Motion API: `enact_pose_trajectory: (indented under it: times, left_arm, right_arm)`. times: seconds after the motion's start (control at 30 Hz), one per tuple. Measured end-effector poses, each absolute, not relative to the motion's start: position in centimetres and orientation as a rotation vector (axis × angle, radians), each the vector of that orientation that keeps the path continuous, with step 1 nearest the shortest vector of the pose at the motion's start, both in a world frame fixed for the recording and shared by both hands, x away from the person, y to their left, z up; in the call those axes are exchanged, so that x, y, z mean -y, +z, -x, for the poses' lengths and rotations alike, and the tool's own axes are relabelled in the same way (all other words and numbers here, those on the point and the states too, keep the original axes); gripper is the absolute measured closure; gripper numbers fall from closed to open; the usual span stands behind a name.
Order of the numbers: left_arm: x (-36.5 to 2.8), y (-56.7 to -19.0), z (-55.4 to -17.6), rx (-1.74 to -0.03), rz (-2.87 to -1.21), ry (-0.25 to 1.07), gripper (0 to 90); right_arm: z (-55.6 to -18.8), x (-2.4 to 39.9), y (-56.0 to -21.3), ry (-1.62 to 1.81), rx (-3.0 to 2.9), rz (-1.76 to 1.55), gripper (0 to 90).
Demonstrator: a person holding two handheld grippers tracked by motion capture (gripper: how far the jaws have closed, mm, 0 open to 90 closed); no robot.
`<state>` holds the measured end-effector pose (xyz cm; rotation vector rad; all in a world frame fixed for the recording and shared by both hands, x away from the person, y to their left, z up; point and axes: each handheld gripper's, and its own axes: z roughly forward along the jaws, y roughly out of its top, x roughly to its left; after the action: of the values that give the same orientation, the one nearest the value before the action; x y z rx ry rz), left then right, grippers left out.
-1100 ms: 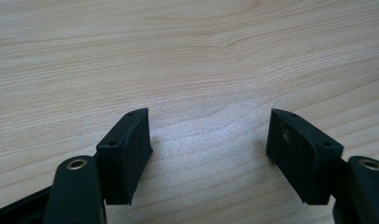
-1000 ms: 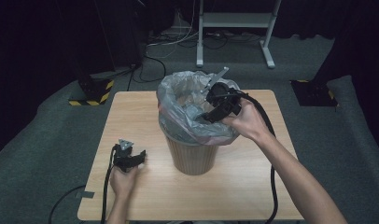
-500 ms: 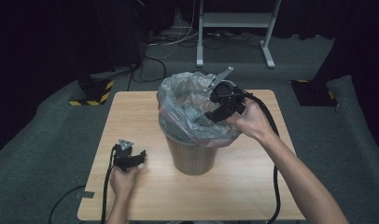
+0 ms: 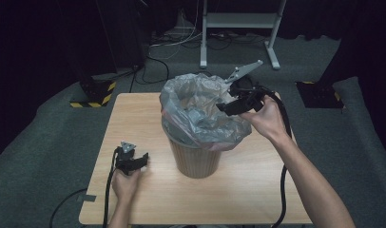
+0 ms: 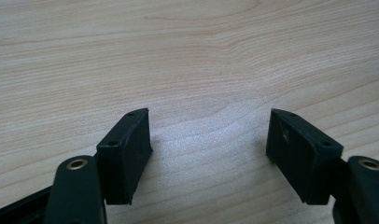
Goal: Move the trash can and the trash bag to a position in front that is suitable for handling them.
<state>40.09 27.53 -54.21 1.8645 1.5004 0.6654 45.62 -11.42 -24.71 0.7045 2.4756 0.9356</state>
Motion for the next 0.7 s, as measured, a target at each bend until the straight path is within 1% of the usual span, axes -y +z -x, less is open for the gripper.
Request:
enact_pose_trajectory:
  times: [0.3,0.33,0.47,0.67,0.7]
  left_arm:
    - [-27.5,-54.2,-40.1,-1.5,-1.865,0.665,30.7]
    - [-27.5,-54.2,-40.1,-1.5,-1.864,0.665,30.8]
    - [-27.5,-54.2,-40.1,-1.5,-1.865,0.666,30.8]
    - [-27.5,-54.2,-40.1,-1.5,-1.865,0.666,30.8]
    - [-27.5,-54.2,-40.1,-1.5,-1.865,0.666,30.8]
  right_arm:
    - [-45.9,14.3,-23.9,1.036,-2.377,-0.802,36.8]
    - [-45.9,15.5,-23.5,1.079,-2.327,-0.828,37.2]
    - [-45.8,16.9,-23.3,1.119,-2.26,-0.871,38.5]
    - [-46.0,19.8,-24.2,1.126,-2.181,-0.964,38.7]
    - [-46.1,20.8,-24.9,1.122,-2.165,-0.996,38.7]
